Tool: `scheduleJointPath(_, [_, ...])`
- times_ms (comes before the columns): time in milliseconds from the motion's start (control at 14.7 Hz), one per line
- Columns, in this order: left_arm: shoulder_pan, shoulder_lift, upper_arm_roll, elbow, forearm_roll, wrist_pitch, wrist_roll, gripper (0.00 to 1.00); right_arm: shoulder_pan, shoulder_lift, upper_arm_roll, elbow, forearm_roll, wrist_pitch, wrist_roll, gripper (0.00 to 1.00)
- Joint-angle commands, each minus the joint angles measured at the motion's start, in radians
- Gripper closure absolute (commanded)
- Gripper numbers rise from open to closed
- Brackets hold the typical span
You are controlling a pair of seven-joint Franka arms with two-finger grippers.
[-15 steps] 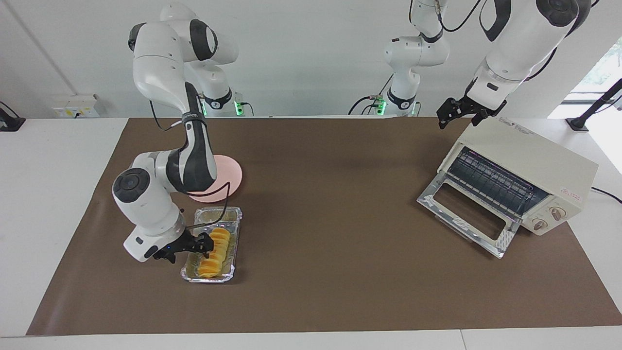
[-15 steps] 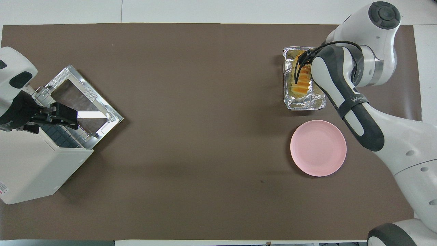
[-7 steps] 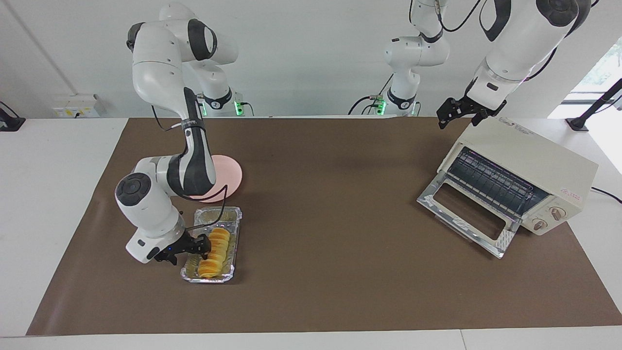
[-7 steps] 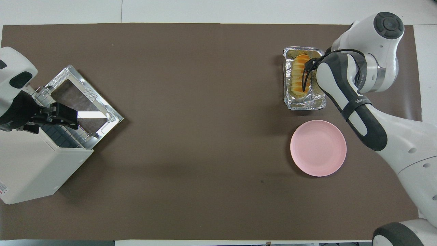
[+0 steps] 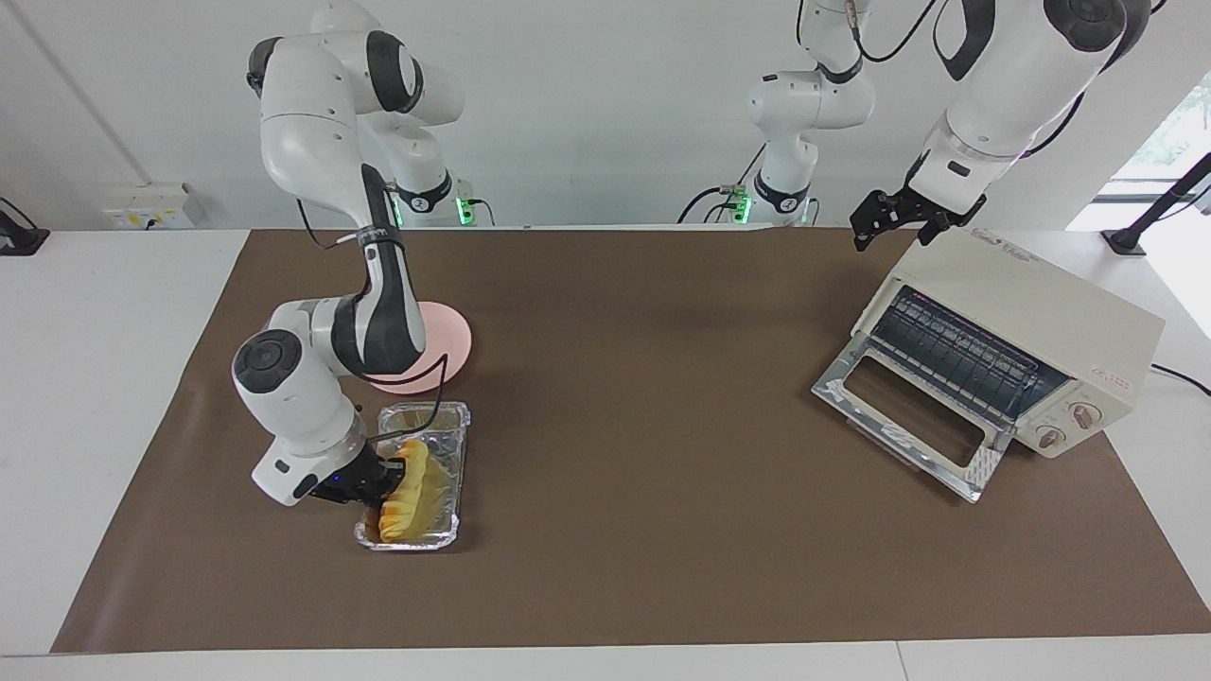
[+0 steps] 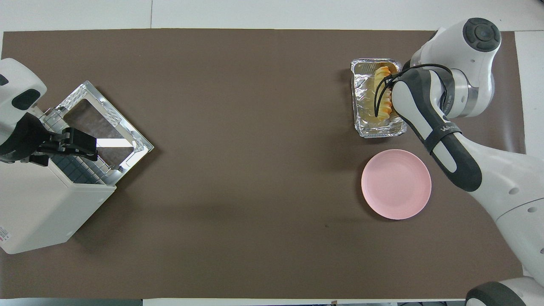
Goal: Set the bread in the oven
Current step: 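Lower the bread into the foil tray and open the right gripper, then grasp the foil tray rim with the right gripper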
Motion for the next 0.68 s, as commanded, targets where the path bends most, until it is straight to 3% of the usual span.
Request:
scheduleJointPath(0, [0.010,-0.017,-0.009,-0.010,0.015,-0.010,0.000,0.00,-0.004,-0.021,0.003,-0.039,-0.002,0.017,-0.012,1.00])
scheduleJointPath(341, [0.010,-0.017,-0.009,-0.010,0.015,-0.010,0.002,0.00,-0.004,-0.023,0.005,-0.028,0.006,-0.003,-0.012,1.00])
scheduleJointPath(614, [0.010,-0.017,-0.009,-0.010,0.015,-0.010,0.002,0.00,-0.002,-0.013,0.011,0.110,0.018,-0.206,0.014,1.00])
